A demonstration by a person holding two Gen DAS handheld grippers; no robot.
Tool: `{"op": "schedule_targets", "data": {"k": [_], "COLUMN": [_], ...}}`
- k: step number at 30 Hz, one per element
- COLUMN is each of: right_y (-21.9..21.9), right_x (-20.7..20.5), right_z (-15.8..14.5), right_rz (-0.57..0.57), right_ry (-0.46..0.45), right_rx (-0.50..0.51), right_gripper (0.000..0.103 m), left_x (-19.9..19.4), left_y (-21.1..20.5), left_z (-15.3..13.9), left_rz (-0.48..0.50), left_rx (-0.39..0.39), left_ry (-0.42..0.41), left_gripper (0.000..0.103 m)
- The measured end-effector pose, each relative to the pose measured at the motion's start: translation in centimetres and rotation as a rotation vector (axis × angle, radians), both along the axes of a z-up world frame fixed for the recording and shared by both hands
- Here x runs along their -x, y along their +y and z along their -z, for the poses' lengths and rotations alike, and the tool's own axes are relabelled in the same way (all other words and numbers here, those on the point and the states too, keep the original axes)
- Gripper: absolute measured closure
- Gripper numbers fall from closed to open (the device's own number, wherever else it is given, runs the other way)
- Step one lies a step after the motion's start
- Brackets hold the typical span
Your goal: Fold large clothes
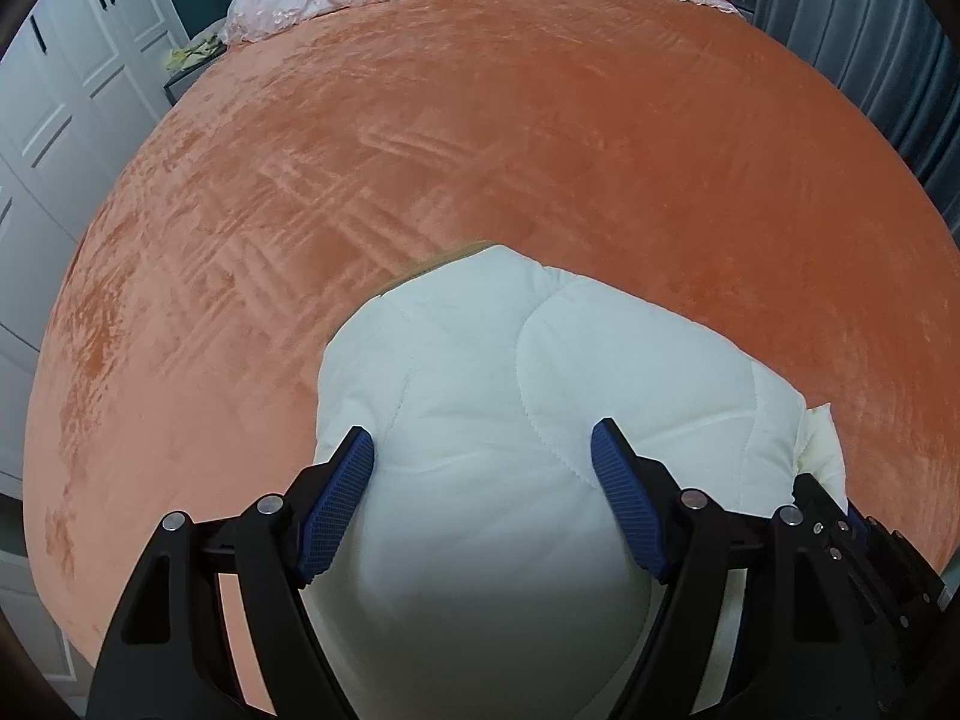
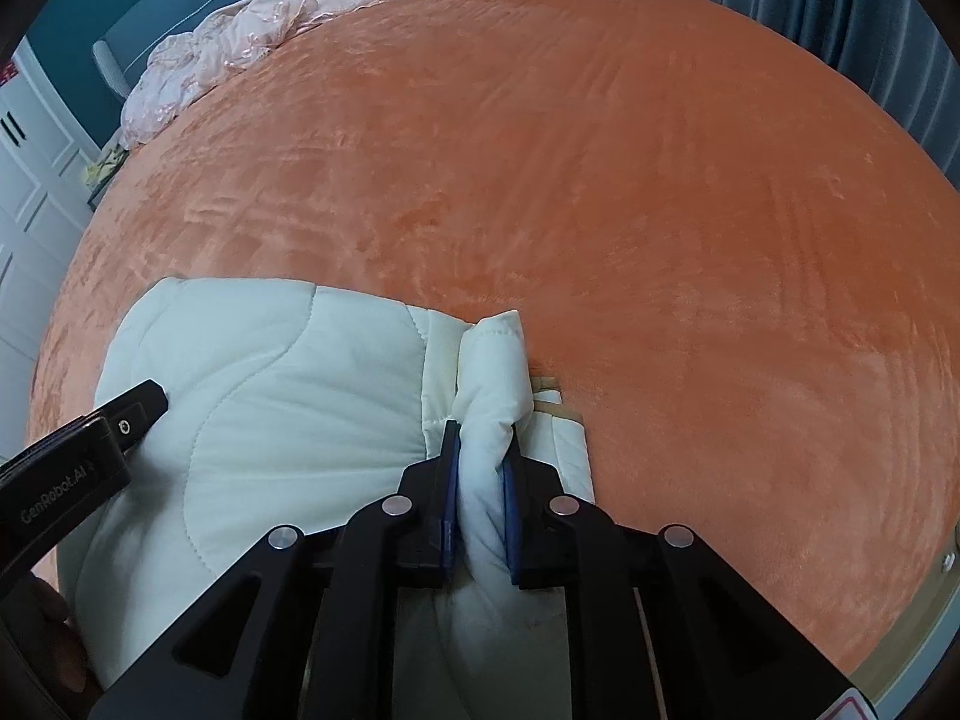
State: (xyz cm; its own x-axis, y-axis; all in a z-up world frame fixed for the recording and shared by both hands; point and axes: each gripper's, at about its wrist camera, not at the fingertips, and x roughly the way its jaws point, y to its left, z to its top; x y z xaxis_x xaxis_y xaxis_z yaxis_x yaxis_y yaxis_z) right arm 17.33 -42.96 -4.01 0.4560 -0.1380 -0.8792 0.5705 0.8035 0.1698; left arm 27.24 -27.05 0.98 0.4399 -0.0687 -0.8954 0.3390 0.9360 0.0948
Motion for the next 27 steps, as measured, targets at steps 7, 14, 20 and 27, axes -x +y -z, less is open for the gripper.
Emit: {"op": "schedule_targets", "data": {"k": [7,14,20,27], "right_y": [0.8,0.8,0.6,0.6], "right_x": [-0.8,-0.9,-1.2,-1.2], "right_z": [0.7,1.5,2.0,2.3], "right_rz": [-0.027,-0.038,-0.034,-0.029], "right_ry": [-0.005,-0.035,-0.066,-0.095], "right_rx": [0.048,0.067,0.057,0.054], "right_gripper": [0.086,0.082,0.082,0.082], "left_x": [-0.3,-0.5,-0.5,-0.6], "left_y": [0.6,0.7,0.4,0.4], "left_z": [2.4,3.7,4.3,4.8], "left_rz": [-0.034,-0.050,-0.058,-0.064], "left_rx": [0.017,0.037,0.026,0.022], "left_ry": [-0.013,-0.045,-0.072,-0.092], "left_gripper": [0.016,0.012,0.010,0.009]}}
